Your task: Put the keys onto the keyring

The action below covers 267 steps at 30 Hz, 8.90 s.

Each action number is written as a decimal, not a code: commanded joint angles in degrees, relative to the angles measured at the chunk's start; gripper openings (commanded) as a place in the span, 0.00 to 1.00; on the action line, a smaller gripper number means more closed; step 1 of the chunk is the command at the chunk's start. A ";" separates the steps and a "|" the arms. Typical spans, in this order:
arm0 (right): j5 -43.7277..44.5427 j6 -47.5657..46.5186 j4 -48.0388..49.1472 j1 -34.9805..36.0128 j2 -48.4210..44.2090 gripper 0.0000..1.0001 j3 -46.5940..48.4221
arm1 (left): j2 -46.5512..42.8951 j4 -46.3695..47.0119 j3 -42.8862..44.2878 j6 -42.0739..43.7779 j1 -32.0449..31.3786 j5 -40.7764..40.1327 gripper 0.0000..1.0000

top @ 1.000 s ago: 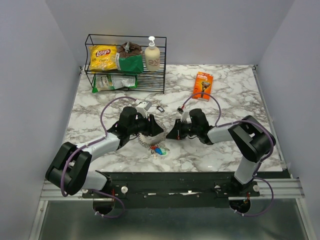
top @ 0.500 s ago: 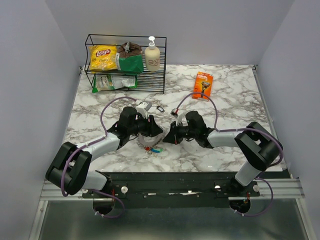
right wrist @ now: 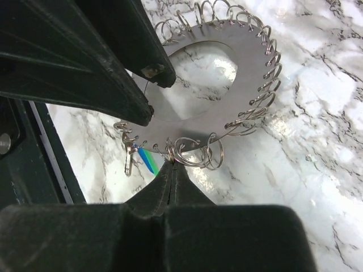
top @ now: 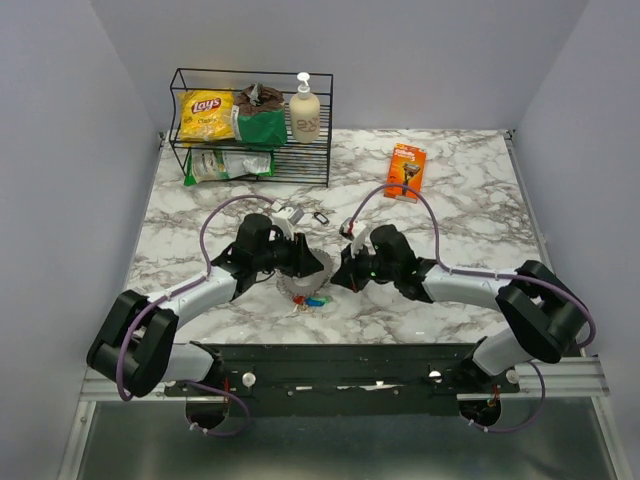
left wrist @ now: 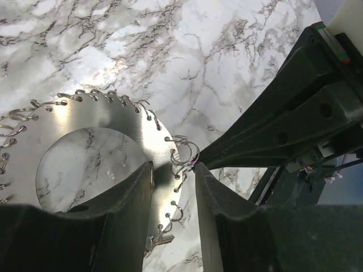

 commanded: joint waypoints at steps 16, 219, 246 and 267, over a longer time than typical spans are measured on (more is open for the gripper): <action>6.55 -11.15 -5.65 5.60 -9.85 0.01 -5.15 | 0.40 6.47 -1.80 4.48 -4.60 14.12 0.32; 4.00 -11.86 -5.47 7.80 -20.93 0.01 -11.83 | 9.99 0.75 6.38 11.25 -6.18 27.13 0.39; 3.91 -11.86 -5.65 7.89 -20.84 0.01 -11.74 | 13.77 3.66 7.08 9.76 -9.52 26.70 0.00; 3.47 -11.86 -5.12 7.89 -21.63 0.01 -12.36 | 10.87 23.70 0.75 -1.41 -9.61 26.43 0.00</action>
